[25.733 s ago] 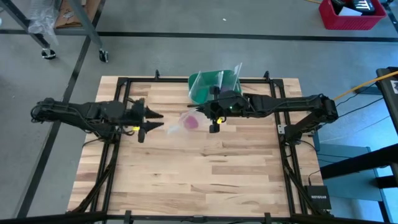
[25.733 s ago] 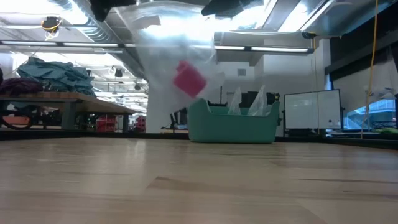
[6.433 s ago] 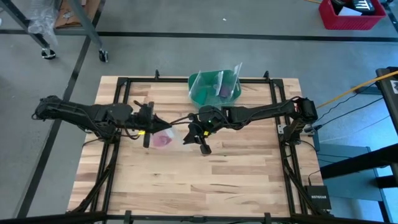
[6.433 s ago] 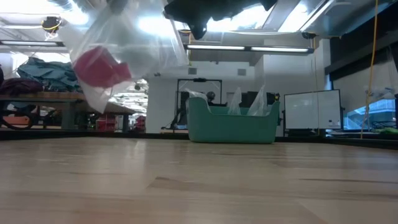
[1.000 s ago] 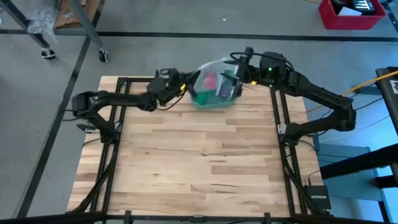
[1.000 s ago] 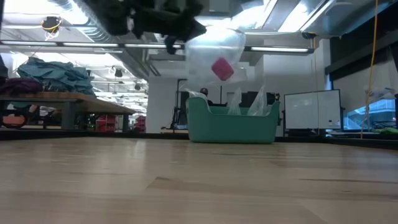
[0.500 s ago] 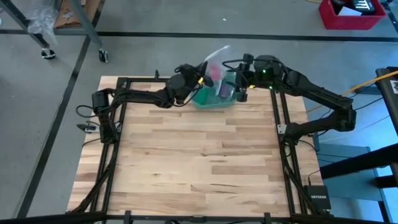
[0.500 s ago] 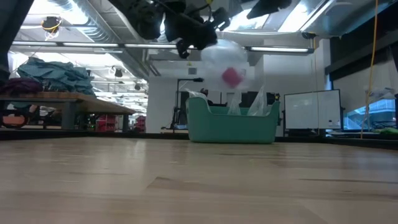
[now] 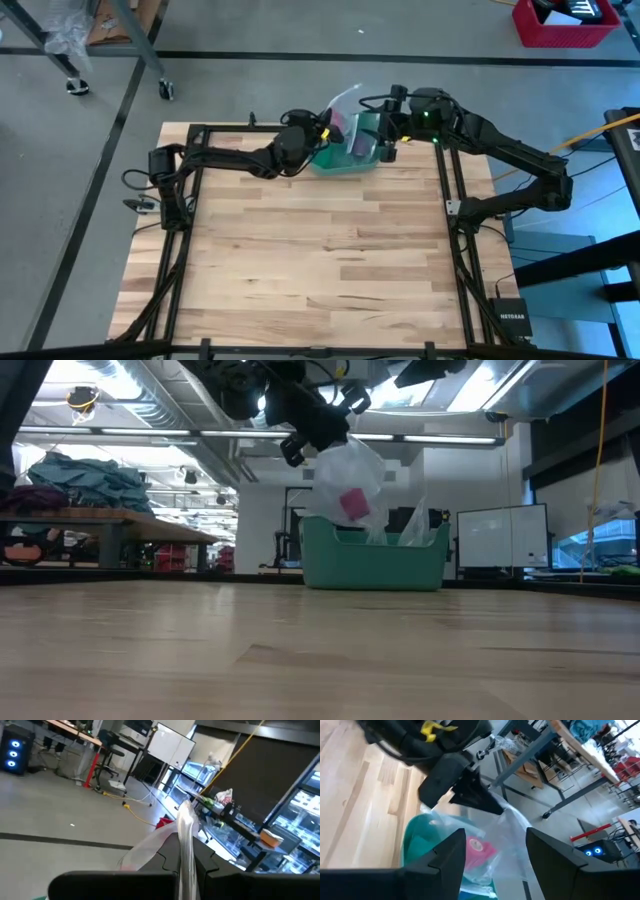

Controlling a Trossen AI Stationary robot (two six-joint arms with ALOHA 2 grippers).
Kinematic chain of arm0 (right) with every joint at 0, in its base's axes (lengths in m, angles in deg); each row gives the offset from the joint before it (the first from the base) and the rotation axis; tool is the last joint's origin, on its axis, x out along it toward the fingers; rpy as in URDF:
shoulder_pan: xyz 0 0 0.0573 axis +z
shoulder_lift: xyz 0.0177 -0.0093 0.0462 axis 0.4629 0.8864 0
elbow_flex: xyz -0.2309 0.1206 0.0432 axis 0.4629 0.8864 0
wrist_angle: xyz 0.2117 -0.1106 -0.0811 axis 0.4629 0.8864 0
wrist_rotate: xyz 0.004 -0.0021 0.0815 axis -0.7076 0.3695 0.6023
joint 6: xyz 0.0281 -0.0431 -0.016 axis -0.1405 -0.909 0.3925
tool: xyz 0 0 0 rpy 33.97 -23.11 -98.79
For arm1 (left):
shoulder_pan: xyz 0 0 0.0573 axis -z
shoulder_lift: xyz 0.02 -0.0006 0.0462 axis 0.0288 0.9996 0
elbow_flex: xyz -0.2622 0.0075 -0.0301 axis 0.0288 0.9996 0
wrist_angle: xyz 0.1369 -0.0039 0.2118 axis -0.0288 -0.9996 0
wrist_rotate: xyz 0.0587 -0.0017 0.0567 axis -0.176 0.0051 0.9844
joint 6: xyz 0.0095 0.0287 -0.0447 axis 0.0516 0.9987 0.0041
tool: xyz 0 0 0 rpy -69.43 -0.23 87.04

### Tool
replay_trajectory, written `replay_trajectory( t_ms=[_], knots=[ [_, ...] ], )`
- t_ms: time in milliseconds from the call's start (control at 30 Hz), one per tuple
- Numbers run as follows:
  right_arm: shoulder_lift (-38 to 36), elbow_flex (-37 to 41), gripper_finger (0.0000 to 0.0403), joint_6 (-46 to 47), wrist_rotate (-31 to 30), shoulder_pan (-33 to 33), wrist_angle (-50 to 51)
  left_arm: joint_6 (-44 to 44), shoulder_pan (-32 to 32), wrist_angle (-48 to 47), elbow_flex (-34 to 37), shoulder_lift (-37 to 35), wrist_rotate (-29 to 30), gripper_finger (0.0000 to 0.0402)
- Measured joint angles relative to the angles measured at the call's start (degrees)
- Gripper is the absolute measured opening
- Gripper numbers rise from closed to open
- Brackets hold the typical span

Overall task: Roll bandage
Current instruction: Put the transparent zip bag into the green bin

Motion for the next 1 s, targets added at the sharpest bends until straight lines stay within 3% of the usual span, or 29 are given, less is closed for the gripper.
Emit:
replay_trajectory(
  t_ms=[133,367,667,1000],
  knots=[
    [0.0,0.0,0.0209,0.0,0.0,0.0,-1.7,-1.3,1.2,-0.1,0.0,0.0,4.0,0.0000],
    [0.0,0.0,0.0209,0.0,0.0,0.0,-2.1,-7.8,2.0,-0.4,0.0,1.0,4.6,0.0000],
    [0.0,0.0,0.0209,0.0,0.1,0.0,-1.6,-22.2,2.6,1.5,-0.5,9.2,5.0,0.0000],
    [0.0,0.0,0.0209,0.0,0.5,0.0,-1.5,-27.8,3.2,0.7,-5.3,18.9,5.8,0.0000]
  ],
)
